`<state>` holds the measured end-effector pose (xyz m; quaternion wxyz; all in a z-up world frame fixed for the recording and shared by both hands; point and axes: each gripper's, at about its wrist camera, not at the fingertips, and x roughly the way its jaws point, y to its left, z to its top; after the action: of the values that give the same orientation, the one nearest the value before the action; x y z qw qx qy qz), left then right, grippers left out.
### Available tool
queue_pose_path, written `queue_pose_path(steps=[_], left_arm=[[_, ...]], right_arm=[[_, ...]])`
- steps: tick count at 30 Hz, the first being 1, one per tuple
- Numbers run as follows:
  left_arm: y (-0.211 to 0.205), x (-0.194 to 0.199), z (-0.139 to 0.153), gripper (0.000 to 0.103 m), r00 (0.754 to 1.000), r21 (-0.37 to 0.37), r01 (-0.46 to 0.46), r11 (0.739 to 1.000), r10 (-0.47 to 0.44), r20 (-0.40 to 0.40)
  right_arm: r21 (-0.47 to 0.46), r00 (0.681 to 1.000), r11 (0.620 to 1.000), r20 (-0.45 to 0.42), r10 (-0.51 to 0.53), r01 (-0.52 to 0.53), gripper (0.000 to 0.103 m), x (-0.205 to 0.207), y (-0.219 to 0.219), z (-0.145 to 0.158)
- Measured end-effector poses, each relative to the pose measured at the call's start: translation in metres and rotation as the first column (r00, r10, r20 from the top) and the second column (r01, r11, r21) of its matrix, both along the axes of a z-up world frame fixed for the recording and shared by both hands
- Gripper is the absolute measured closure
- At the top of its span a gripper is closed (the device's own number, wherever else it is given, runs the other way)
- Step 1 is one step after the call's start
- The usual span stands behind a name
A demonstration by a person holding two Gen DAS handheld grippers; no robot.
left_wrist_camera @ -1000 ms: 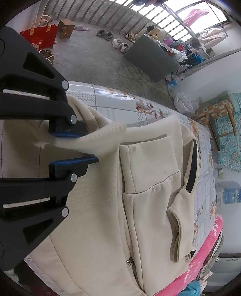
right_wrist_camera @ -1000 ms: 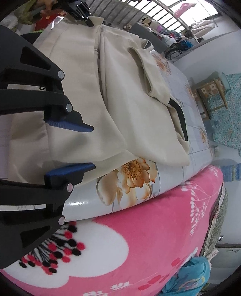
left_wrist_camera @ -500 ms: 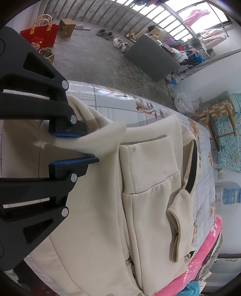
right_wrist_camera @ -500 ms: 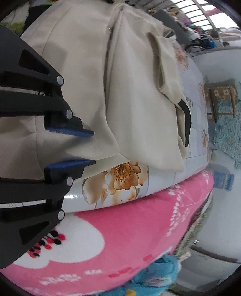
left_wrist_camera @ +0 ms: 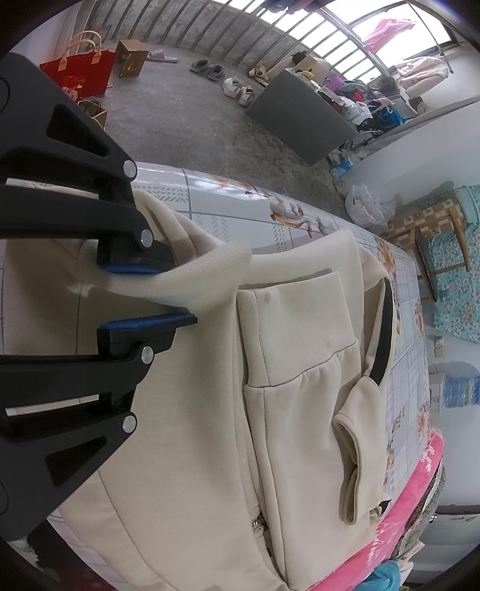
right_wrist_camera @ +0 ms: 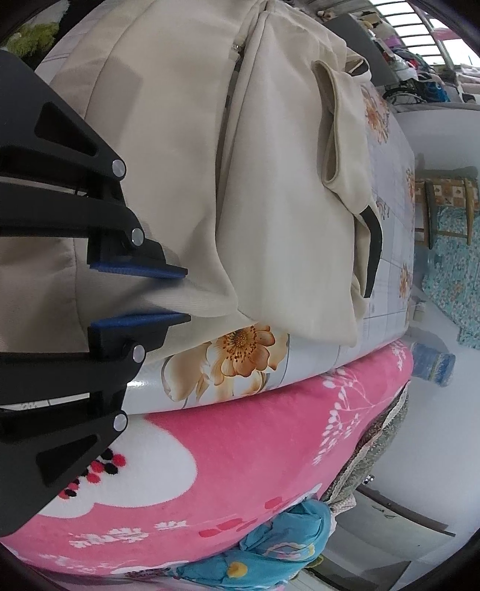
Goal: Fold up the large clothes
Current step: 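Grasp the side edge with the left gripper while the right gripper grasps it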
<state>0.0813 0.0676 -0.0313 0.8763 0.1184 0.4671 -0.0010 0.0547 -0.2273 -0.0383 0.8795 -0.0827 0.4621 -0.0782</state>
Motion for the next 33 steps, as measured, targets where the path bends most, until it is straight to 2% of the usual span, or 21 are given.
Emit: queue_pose_path(steps=[33], left_arm=[[0.0005, -0.0013, -0.0002, 0.084, 1.000, 0.014, -0.001, 1.000, 0.001, 0.020]], right_arm=[[-0.021, 1.000, 1.000, 0.013, -0.001, 0.001, 0.085, -0.0009, 0.0011, -0.0041]])
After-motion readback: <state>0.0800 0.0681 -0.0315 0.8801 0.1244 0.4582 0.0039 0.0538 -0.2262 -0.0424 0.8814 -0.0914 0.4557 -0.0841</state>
